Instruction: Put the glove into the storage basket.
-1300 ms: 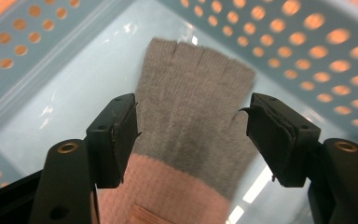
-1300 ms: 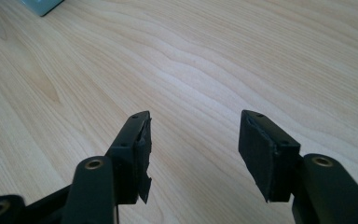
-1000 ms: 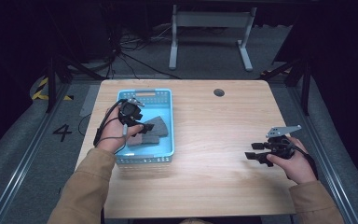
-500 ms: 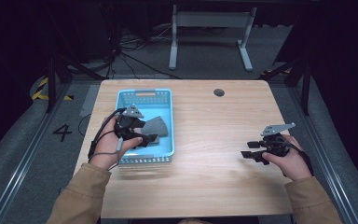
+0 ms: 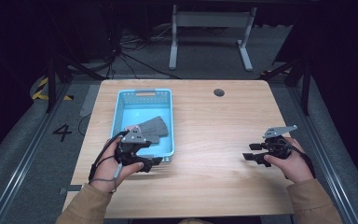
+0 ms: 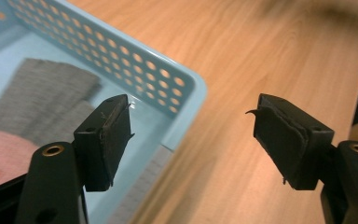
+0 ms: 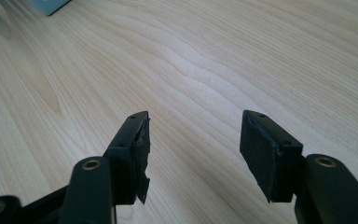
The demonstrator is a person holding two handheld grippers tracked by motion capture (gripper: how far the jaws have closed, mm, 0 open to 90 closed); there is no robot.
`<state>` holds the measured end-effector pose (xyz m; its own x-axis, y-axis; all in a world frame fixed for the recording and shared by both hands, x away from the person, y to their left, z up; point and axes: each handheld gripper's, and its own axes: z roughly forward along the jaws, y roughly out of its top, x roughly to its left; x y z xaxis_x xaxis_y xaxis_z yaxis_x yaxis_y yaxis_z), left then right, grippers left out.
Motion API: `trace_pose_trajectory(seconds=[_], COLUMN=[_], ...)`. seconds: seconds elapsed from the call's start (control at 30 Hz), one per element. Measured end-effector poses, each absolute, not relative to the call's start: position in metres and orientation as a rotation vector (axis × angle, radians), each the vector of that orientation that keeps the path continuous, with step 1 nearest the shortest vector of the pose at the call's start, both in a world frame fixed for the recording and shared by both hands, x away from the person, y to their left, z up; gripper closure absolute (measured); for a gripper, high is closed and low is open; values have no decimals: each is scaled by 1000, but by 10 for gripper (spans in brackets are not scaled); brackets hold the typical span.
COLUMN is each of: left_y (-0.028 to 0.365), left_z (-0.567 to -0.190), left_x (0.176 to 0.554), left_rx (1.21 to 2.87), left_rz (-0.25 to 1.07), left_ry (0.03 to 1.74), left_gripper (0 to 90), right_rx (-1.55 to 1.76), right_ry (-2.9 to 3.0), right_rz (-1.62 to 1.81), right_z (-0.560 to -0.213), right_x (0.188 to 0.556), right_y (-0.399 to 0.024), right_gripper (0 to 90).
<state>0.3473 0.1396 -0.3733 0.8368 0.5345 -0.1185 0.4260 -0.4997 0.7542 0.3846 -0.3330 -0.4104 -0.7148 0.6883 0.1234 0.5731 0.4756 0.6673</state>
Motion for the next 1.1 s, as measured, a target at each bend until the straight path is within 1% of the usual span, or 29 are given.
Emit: trace_pose_trajectory(seconds=[0.3, 0.43, 0.5, 0.63, 0.7, 0.9, 1.0, 1.1], left_y=[127, 121, 121, 121, 120, 122, 122, 121], left_z=[-413, -432, -441, -452, -458, -464, -465, -466], left_x=[319, 312, 310, 311, 312, 315, 316, 316], left_rx=[2152, 2149, 2134, 2141, 2173, 2229, 2244, 2261], left_rz=[152, 179, 216, 232, 226, 252, 224, 241], left_ry=[692, 705, 719, 762, 768, 823, 819, 814], left_gripper=[285, 283, 281, 273, 277, 283, 280, 279], right_rx=[1108, 1113, 1110, 1116, 1125, 1133, 1140, 1146], right_ry=[2577, 2579, 2580, 2581, 2578, 2571, 2559, 2546], right_rz=[1045, 1039, 1038, 1025, 1021, 1005, 1014, 1015], right_z=[-417, -419, -421, -425, -427, -433, -433, -435], right_x=[383, 383, 384, 386, 387, 389, 388, 389], right_y=[-332, -331, -330, -331, -331, -331, -331, -332], right_gripper=[436, 435, 431, 427, 427, 419, 417, 416])
